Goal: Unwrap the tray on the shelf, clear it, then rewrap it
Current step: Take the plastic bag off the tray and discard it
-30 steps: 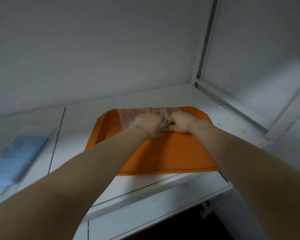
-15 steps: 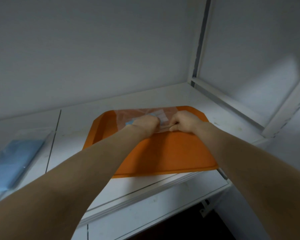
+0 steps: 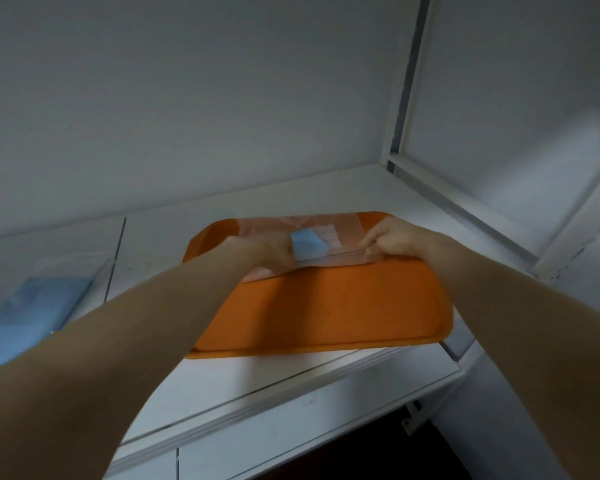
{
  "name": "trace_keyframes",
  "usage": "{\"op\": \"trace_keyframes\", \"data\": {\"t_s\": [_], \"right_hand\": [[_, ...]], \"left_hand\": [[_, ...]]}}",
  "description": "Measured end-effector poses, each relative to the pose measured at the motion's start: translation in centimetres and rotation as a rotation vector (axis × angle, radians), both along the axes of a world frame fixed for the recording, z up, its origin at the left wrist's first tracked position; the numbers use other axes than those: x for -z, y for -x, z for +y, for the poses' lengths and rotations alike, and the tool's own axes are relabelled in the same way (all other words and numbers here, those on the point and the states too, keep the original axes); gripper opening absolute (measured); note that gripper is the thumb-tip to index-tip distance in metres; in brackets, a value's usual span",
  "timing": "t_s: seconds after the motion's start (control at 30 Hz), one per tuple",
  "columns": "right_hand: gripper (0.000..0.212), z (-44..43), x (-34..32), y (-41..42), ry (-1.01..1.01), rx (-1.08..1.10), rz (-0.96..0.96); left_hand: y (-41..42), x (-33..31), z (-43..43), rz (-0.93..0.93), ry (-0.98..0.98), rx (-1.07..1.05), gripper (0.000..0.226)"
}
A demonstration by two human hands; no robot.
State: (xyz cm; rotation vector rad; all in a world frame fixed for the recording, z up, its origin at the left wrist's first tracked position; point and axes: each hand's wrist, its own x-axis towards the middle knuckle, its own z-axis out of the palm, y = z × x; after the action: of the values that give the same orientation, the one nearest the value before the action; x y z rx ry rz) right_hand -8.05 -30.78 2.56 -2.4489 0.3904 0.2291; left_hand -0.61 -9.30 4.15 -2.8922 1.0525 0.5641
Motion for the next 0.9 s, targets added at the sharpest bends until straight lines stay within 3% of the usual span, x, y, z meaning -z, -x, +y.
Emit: {"op": "trace_keyframes", "data": {"t_s": [0.07, 0.13, 0.2, 0.3, 0.37, 0.47, 0.53, 0.6, 0.67, 0.77, 0.9], "right_hand": [[0.020, 0.0, -0.6, -0.3, -0.105, 0.063, -0.014], [0.018, 0.3, -0.8, -0.9, -0.083, 0.058, -0.041], [0.012, 0.6, -0.5, -1.5, -0.025, 0.059, -0.046], [0.014, 1.0, 0.7, -2.4, 0.036, 0.103, -0.019], [0.020, 1.4, 1.4, -2.8, 0.094, 0.098, -0.023], [0.014, 2.2, 1.7, -3.3, 0.261, 0.026, -0.030], [0.014, 2.7, 1.5, -3.3, 0.511, -0.065, -0.046], [0.021, 3.3, 1.5, -3.3, 0.765, -0.220, -0.209], [0.030, 4.7, 1.2, -3.2, 0.740, -0.389, -0.294], [0.050, 6.3, 1.8, -3.5, 0.702, -0.509, -0.195], [0.032, 6.4, 0.5, -3.9, 0.515, -0.456, -0.248]], "left_hand": [[-0.9, -0.9, 0.6, 0.022, 0.044, -0.039, 0.030], [-1.7, -1.5, 0.9, -0.018, 0.074, -0.120, 0.030], [-2.3, -1.1, 1.1, -0.214, 0.081, -0.128, 0.032], [-1.8, 0.2, 1.0, -0.455, 0.170, 0.039, 0.029], [-1.1, 1.1, 1.0, -0.441, 0.185, 0.184, 0.024], [-0.9, 2.4, 1.1, -0.368, 0.004, 0.243, 0.049], [-1.1, 2.8, 1.1, -0.337, -0.044, 0.215, 0.050], [-1.2, 2.9, 0.6, -0.294, -0.013, 0.185, 0.042], [-1.1, 2.7, 0.2, -0.270, -0.002, 0.168, 0.035], [-1.0, 1.7, 0.0, -0.267, -0.030, 0.151, 0.027], [-1.5, 0.3, 0.5, -0.179, 0.110, 0.121, 0.032]]}}
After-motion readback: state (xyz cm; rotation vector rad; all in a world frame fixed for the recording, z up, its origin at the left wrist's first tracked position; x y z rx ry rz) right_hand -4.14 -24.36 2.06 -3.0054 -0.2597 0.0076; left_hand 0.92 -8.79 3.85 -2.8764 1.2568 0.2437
